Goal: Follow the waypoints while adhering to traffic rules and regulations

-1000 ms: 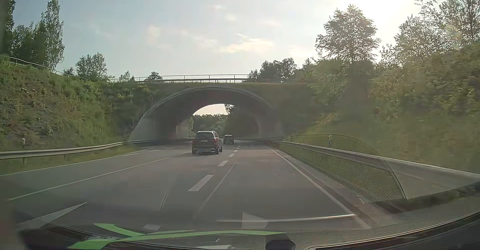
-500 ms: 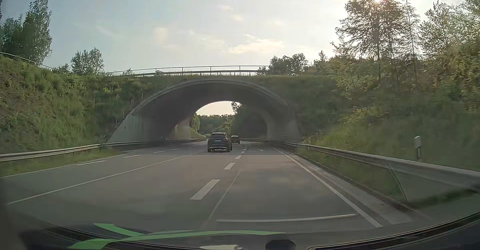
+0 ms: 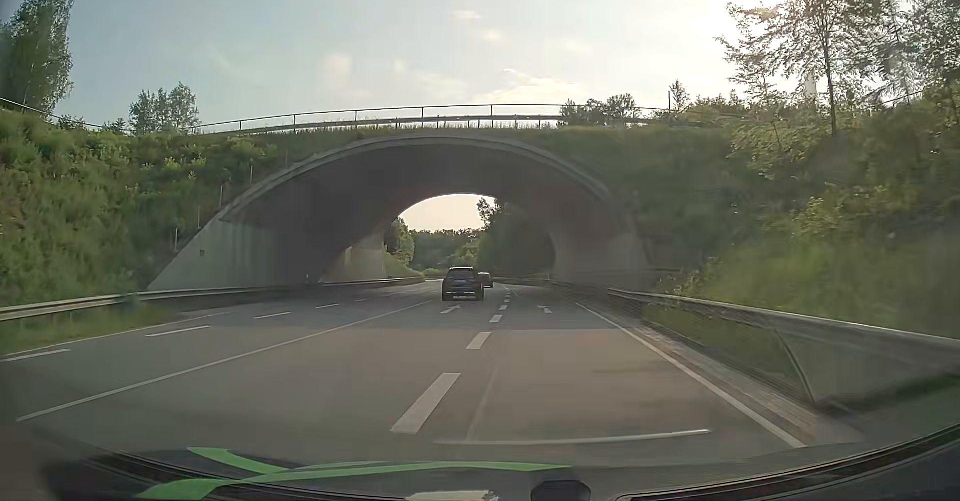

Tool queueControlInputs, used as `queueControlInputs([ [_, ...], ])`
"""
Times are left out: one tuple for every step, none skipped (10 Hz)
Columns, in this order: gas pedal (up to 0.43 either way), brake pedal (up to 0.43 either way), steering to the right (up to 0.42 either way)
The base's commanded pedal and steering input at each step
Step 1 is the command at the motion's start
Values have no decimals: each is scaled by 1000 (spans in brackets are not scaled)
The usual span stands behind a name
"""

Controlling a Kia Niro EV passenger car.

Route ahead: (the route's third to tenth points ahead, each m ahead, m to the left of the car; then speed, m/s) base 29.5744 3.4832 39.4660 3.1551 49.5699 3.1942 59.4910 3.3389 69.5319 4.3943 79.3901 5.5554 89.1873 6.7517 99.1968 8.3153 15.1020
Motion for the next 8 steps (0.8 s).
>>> queueControlInputs([
  [358, 0, -19],
  [358, 0, -17],
  [358, 0, -16],
  [350, 0, -16],
  [339, 0, -16],
  [339, 0, -14],
  [339, 0, -12],
  [339, 0, -9],
])
